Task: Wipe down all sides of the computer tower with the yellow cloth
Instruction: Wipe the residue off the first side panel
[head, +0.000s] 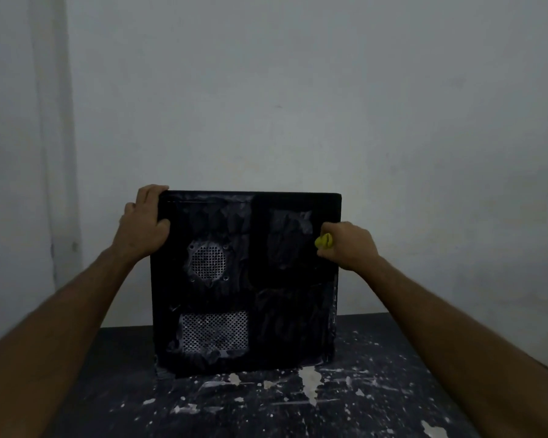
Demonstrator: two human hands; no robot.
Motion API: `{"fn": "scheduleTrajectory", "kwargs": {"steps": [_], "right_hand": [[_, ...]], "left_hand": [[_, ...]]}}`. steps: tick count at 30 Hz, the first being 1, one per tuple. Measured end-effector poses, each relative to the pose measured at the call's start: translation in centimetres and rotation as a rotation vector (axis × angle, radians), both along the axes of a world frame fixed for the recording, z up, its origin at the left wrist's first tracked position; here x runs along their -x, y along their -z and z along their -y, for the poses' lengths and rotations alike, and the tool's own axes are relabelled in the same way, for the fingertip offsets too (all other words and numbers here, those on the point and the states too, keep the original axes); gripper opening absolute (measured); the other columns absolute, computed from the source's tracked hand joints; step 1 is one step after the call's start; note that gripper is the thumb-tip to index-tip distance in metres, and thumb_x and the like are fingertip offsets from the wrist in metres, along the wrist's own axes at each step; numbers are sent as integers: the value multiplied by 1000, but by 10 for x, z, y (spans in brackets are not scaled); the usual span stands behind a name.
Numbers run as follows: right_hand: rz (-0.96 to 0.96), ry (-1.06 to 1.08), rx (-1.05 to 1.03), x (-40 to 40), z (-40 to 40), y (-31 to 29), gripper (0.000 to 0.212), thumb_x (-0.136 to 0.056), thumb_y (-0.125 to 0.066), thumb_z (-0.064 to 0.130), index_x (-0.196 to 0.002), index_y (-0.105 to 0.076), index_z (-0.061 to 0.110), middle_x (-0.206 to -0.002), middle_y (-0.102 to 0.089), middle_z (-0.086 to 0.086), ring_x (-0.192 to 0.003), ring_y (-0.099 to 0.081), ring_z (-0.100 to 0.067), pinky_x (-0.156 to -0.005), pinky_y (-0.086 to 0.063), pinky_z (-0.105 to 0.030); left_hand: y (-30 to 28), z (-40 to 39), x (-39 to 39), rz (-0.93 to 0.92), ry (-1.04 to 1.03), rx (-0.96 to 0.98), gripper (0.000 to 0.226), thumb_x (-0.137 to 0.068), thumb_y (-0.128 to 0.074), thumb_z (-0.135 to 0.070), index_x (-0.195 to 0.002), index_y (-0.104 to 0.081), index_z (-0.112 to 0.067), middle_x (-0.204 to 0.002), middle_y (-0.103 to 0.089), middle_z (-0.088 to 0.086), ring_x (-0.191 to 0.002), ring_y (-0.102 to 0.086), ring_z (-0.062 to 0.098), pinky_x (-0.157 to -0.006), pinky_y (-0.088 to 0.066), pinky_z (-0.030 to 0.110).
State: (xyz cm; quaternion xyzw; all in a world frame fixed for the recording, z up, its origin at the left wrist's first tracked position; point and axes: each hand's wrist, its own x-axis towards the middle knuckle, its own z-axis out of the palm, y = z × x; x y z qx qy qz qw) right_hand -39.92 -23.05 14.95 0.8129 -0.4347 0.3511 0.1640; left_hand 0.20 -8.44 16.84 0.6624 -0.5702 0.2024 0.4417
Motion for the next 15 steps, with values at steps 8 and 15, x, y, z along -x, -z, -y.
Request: {"fn": "scheduleTrajectory", "kwargs": {"steps": [8, 15], "right_hand": [[-48, -18, -64, 8, 4, 15, 25, -79, -74, 37, -91, -59, 20, -86, -60, -1, -79, -60, -24, -58, -38, -29], [-75, -17, -12, 0, 5, 40, 28, -80, -72, 38, -94, -58, 19, -89, -61, -3, -78, -61, -27, -59, -44, -32]], "left_hand": [[0, 0, 0, 0, 2, -4, 75, -72, -43, -28, -147, -35, -24, -151, -33, 2, -118, -47, 48, -106, -39, 60], [1, 1, 1, -4, -4, 10, 76, -72, -43, -27, -148, -36, -22, -152, -33, 2, -118, -46, 48, -105, -39, 60]]}}
